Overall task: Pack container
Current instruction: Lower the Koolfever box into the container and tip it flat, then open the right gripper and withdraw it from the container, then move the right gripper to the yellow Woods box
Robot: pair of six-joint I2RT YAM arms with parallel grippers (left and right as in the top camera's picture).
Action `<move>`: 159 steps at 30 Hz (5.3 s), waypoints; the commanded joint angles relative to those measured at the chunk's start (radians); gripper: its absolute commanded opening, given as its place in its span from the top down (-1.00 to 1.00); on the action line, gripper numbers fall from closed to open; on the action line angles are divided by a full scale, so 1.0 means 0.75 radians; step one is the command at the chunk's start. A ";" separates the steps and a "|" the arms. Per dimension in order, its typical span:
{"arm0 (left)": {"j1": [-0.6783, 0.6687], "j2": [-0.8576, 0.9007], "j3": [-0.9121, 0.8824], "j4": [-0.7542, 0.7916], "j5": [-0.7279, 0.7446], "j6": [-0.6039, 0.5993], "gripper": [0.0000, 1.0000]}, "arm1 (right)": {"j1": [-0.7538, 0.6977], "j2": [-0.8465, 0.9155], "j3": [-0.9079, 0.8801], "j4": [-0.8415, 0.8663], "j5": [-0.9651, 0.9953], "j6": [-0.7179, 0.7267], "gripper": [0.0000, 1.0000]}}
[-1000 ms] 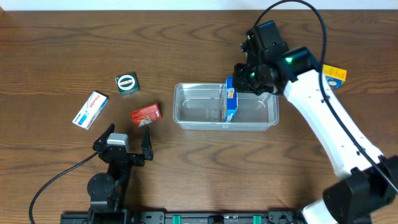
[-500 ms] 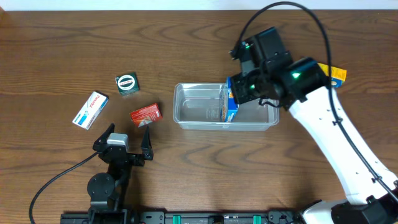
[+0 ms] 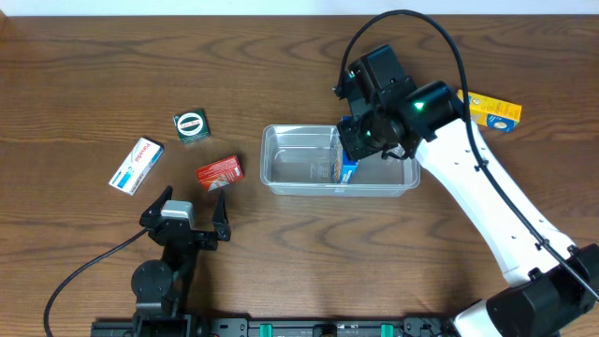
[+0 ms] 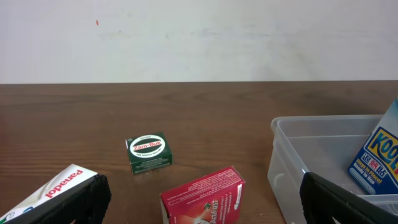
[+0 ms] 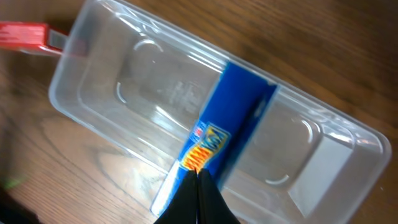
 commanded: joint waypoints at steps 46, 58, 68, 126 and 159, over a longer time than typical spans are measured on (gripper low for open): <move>0.003 -0.008 -0.028 -0.039 0.003 0.009 -0.96 | -0.316 0.002 -0.004 -0.343 0.269 0.121 0.97; 0.003 -0.008 -0.028 -0.038 0.003 0.009 -0.96 | -0.361 0.002 -0.201 -0.182 0.261 0.106 0.99; 0.003 -0.008 -0.028 -0.039 0.003 0.009 -0.96 | -0.361 0.003 -0.323 -0.033 0.246 0.090 0.97; 0.003 -0.008 -0.028 -0.039 0.003 0.009 -0.96 | -0.591 0.002 0.059 -0.018 0.010 0.016 0.11; 0.003 -0.008 -0.028 -0.039 0.003 0.009 -0.96 | -1.094 0.398 0.194 0.132 -0.108 0.408 -0.92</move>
